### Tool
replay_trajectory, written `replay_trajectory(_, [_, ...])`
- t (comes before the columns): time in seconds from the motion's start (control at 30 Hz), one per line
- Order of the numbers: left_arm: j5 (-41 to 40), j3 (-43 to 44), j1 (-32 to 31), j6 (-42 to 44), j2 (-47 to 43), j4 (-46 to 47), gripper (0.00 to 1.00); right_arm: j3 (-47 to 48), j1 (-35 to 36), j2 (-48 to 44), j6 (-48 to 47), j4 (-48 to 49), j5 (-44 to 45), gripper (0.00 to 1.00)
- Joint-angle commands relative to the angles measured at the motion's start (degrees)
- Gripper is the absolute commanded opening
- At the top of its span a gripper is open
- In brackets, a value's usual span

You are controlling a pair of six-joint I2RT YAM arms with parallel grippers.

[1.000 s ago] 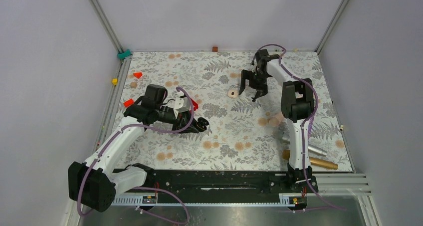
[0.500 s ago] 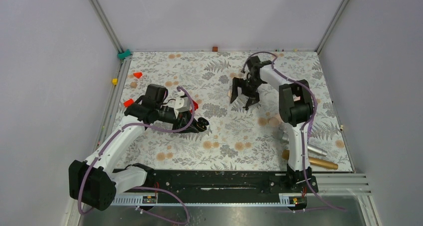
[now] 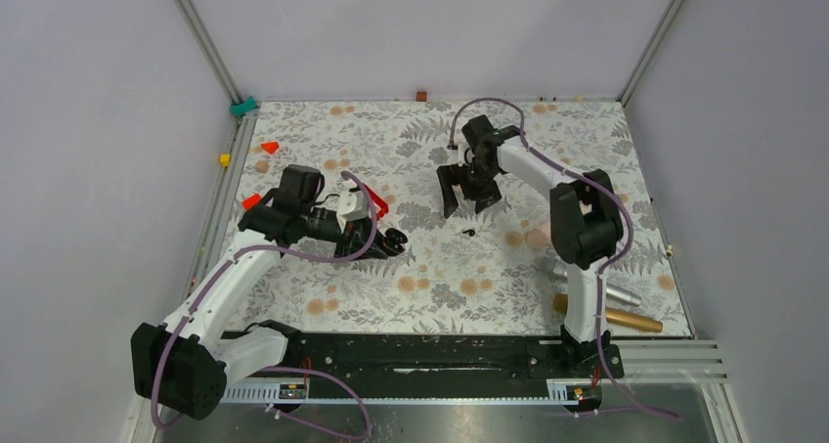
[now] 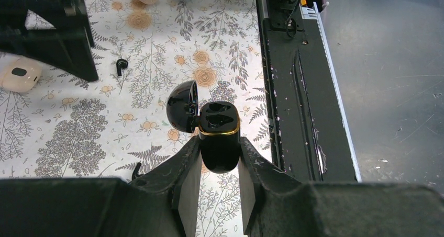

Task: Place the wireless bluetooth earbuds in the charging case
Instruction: Move the earbud to the center of the board, then pick up the earbud from the center of the board.

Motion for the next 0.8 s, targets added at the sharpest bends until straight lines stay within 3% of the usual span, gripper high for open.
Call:
replay_trajectory(0.0, [1.6, 1.5, 0.5, 1.8, -1.6, 0.4, 0.0, 1.0, -0.8, -11.2, -9.9, -0.8, 5.7, 0.99])
replay_trajectory(0.2, [1.4, 1.5, 0.9, 1.8, -2.0, 0.4, 0.0, -6.0, -7.3, -11.3, -9.1, 0.2, -15.0, 0.99])
replay_trajectory(0.37, [1.3, 1.2, 1.6, 2.2, -2.5, 0.4, 0.0, -15.5, -7.0, -19.7, -25.8, 9.3, -9.4, 1.0])
replay_trajectory(0.53, [1.3, 1.2, 1.9, 2.3, -1.9, 0.4, 0.0, -37.3, -6.3, -40.0, -45.1, 33.8, -7.3, 1.0])
replay_trajectory(0.63, [1.1, 1.4, 1.9, 2.3, -1.3, 0.4, 0.0, -45.0, -6.3, -44.1, -45.5, 48.2, -3.3, 1.0])
replay_trajectory(0.77, [1.0, 1.5, 2.0, 2.3, -0.8, 0.4, 0.0, -43.0, -5.7, -40.8, -61.1, 41.5, -4.1, 0.98])
